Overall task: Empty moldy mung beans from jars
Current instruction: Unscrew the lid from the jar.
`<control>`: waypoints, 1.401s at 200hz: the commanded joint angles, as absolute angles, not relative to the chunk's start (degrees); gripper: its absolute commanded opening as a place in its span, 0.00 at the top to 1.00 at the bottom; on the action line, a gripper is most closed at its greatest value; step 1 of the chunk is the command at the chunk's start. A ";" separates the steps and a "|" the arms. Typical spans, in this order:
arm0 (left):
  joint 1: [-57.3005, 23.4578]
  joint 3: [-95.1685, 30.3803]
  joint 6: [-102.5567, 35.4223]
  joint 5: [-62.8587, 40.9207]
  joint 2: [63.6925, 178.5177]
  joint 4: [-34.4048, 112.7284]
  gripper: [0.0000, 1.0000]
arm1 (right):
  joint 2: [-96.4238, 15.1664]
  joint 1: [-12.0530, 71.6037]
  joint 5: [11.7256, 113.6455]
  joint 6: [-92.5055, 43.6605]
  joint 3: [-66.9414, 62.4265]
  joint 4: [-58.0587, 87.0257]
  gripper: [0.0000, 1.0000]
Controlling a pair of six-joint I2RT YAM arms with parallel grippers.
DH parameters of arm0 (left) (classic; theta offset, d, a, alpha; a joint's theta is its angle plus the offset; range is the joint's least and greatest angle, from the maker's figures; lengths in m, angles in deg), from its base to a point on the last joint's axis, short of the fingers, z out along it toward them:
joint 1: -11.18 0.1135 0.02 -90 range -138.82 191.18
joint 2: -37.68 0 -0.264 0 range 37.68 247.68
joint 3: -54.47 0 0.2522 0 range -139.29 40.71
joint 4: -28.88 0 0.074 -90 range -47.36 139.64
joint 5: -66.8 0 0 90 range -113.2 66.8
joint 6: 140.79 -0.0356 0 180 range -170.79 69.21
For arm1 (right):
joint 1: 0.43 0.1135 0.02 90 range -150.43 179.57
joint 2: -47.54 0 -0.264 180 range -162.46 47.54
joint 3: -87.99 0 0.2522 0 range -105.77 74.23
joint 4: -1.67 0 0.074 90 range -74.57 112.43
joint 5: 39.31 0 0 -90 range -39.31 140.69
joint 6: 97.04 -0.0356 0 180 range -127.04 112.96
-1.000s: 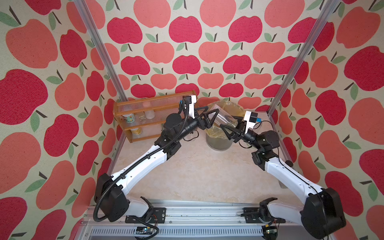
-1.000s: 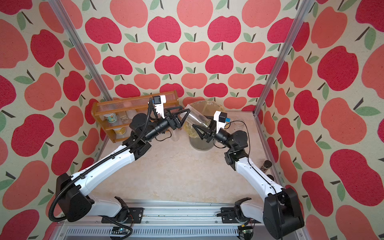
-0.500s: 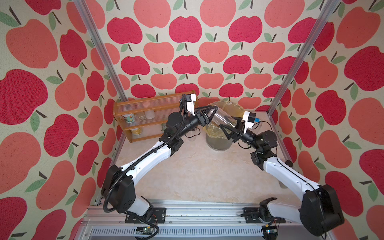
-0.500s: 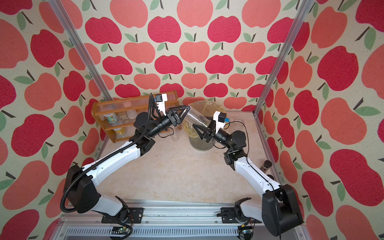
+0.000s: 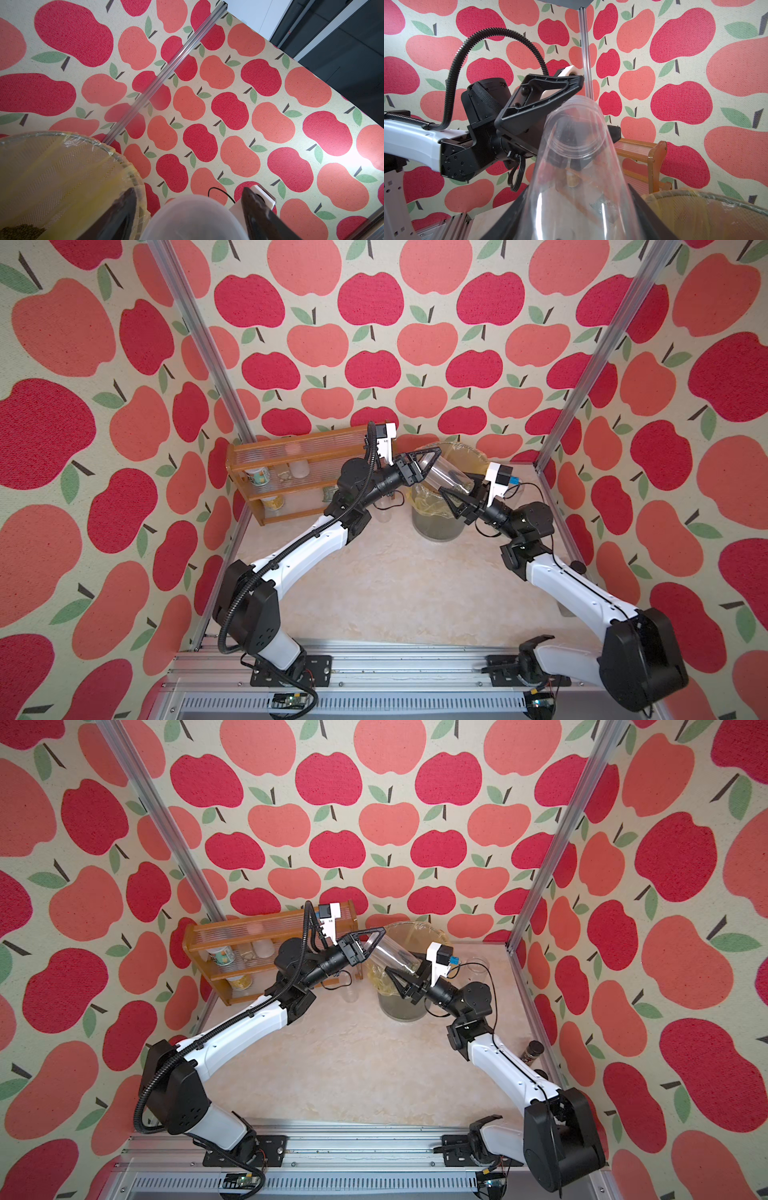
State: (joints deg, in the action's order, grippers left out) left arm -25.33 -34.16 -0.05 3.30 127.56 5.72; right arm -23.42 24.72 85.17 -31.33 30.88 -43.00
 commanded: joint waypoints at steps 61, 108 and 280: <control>-24.70 -33.73 3.34 3.37 127.07 4.81 0.30 | -25.01 25.16 84.52 -33.74 30.98 -50.43 0.47; -24.69 -35.06 5.49 3.18 128.95 3.56 0.34 | -25.06 25.15 84.17 -33.67 31.51 -50.41 0.47; -34.17 -49.78 -2.02 -15.74 130.83 39.75 0.36 | -12.88 26.46 77.81 -7.72 31.43 -25.26 0.51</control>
State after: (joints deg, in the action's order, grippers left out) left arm -32.11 -47.91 0.19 -10.31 129.49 31.16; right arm -15.34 24.74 77.73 -17.28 32.23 -29.60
